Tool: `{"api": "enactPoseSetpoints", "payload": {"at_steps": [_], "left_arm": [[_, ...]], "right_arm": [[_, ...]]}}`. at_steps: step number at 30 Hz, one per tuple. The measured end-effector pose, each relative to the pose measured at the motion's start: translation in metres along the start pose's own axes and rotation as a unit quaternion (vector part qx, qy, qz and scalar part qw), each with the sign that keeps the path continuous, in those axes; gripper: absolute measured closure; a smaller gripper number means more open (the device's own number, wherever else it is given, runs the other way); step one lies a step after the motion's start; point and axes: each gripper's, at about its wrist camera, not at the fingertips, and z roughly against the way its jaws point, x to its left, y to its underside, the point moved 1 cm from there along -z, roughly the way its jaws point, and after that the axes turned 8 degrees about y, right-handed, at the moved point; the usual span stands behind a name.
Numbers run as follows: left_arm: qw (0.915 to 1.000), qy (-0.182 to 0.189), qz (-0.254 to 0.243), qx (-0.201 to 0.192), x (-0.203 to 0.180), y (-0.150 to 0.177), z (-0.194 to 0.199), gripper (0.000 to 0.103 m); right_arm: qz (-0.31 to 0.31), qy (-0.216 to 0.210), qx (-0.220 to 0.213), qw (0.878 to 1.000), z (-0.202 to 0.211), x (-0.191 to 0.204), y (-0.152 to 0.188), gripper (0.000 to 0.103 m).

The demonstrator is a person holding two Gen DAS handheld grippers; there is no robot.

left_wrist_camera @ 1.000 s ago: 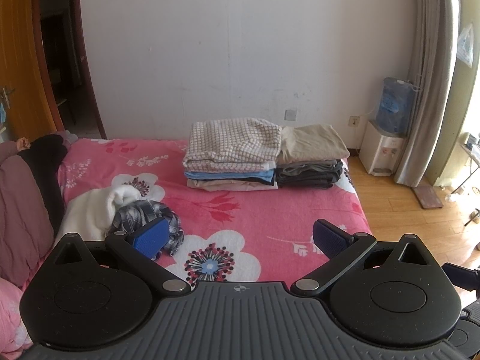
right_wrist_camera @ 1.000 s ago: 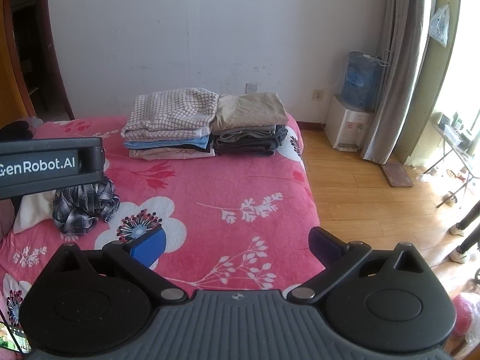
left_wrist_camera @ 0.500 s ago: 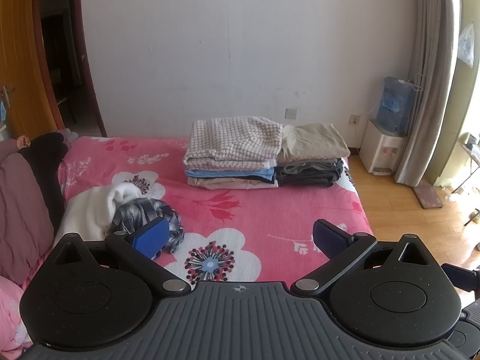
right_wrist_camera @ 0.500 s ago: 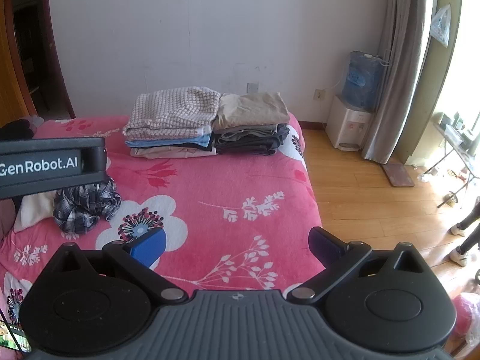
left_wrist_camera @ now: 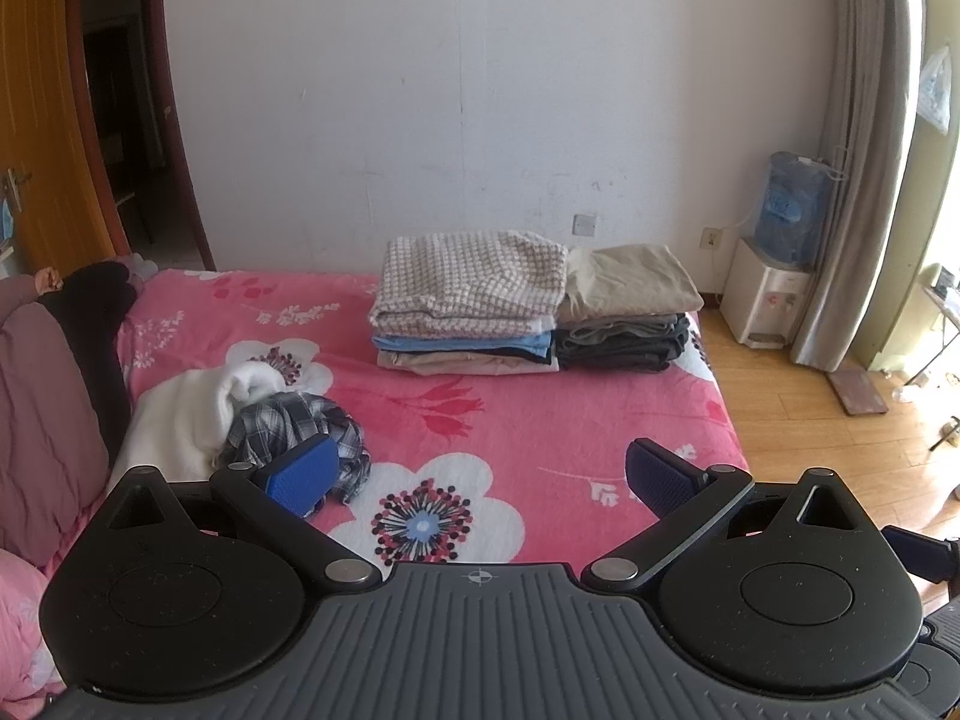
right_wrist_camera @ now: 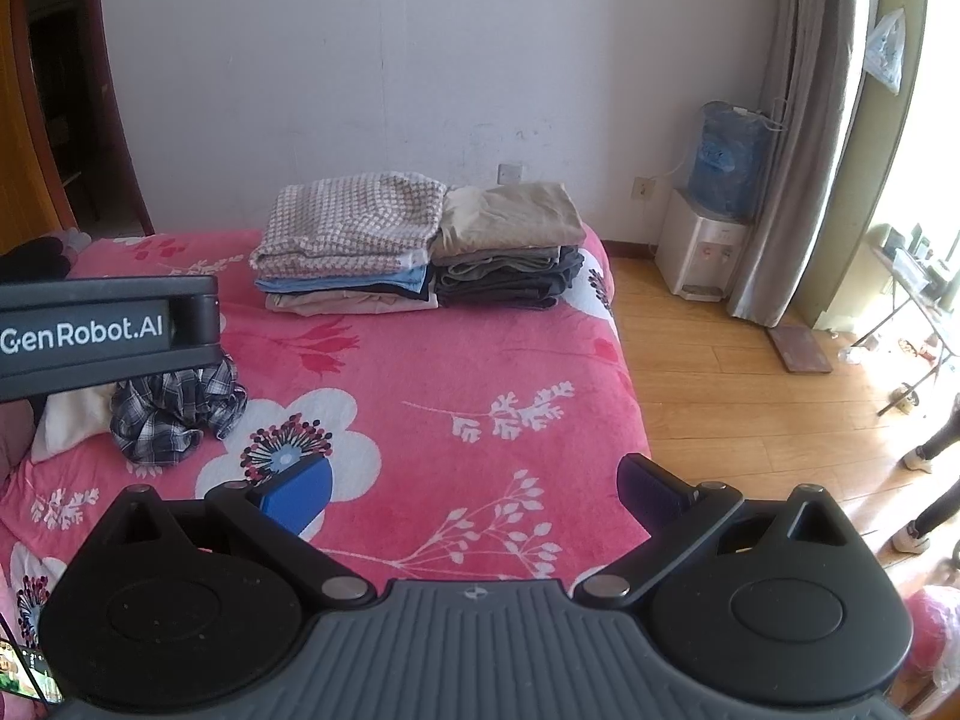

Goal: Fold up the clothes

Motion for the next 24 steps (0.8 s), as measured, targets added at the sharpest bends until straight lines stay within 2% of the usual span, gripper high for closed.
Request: {"api": "enactPoseSetpoints", "payload": {"at_steps": [24], "left_arm": [[1.0000,-0.003,0.001,-0.001,0.0020,-0.0016,0.0009,0.000]], "right_arm": [[0.000,-0.004,-0.003,1.000,0.0008,0.0050,-0.0005,0.000]]}}
